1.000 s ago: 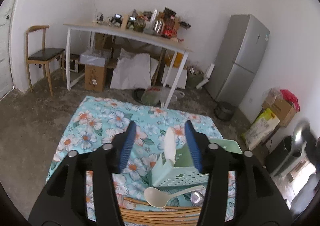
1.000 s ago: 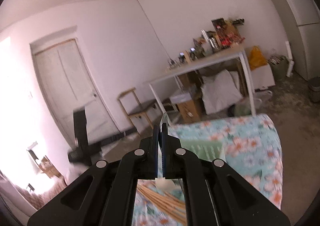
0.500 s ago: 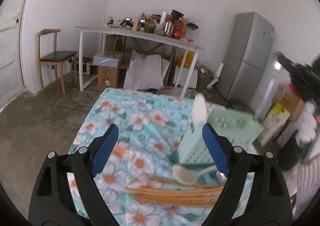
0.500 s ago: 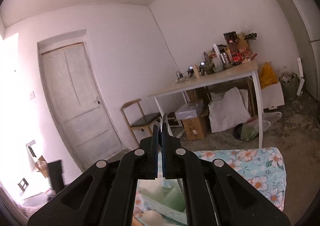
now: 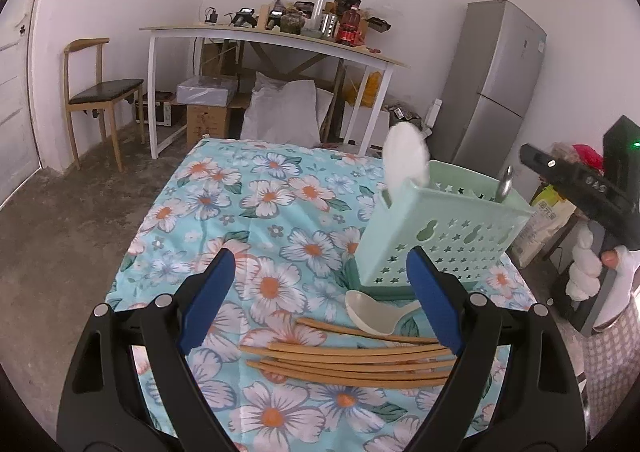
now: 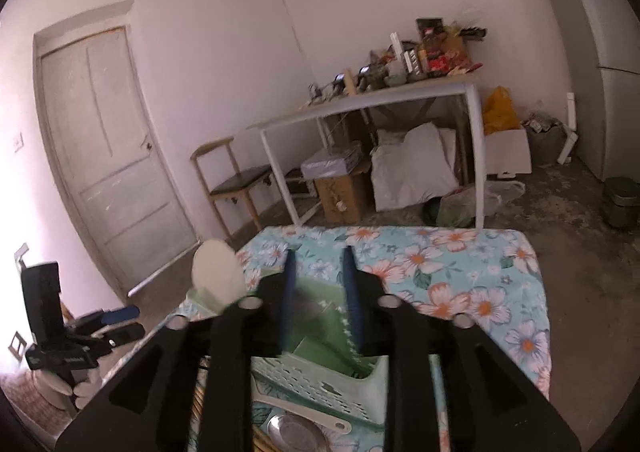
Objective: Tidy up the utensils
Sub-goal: 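Lower the metal spoon into the green basket and open the right tool, then grasp the metal spoon beside the chopsticks with the left tool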
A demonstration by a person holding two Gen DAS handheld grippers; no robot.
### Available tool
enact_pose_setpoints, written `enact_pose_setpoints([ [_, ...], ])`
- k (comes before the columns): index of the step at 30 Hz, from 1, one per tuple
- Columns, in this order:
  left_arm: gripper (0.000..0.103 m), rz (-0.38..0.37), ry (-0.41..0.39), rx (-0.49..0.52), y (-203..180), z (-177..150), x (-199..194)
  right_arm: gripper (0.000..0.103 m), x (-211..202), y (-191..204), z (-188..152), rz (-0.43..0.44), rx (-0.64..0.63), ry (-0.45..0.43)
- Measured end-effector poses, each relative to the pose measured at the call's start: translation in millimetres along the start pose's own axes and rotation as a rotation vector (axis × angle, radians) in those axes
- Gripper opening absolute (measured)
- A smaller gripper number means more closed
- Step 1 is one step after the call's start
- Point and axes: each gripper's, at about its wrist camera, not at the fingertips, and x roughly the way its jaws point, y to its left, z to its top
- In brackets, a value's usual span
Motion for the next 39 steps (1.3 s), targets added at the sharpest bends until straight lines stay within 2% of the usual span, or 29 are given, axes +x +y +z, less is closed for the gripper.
enact_pose_setpoints([
  [6, 0.084, -0.018, -0.003, 0.009, -9, -3, -5, 0.048, -38, -4, -7, -0.040, 0.071, -0.039],
  [10, 0.084, -0.043, -0.001, -0.005, -14, -5, -7, 0.078, -51, -3, -29, -0.115, 0.108, -0.007],
  [14, 0.084, -0.088, 0.015, -0.008, -24, -10, -5, 0.093, -53, 5, -62, -0.219, 0.130, 0.059],
  [18, 0.084, -0.130, 0.055, 0.027, -40, -18, 4, 0.096, -51, 10, -104, -0.275, 0.161, 0.149],
  [25, 0.084, -0.178, 0.109, 0.055, -61, -30, 17, 0.096, -45, -4, -158, -0.205, 0.300, 0.288],
  [29, 0.084, -0.203, 0.151, 0.044, -68, -36, 27, 0.096, -39, -10, -181, -0.177, 0.339, 0.321],
  [33, 0.083, -0.242, 0.194, 0.032, -75, -39, 40, 0.097, -41, -10, -185, -0.159, 0.345, 0.298],
  [39, 0.061, -0.313, 0.246, 0.094, -100, -43, 63, 0.097, -46, -16, -187, -0.127, 0.378, 0.272],
])
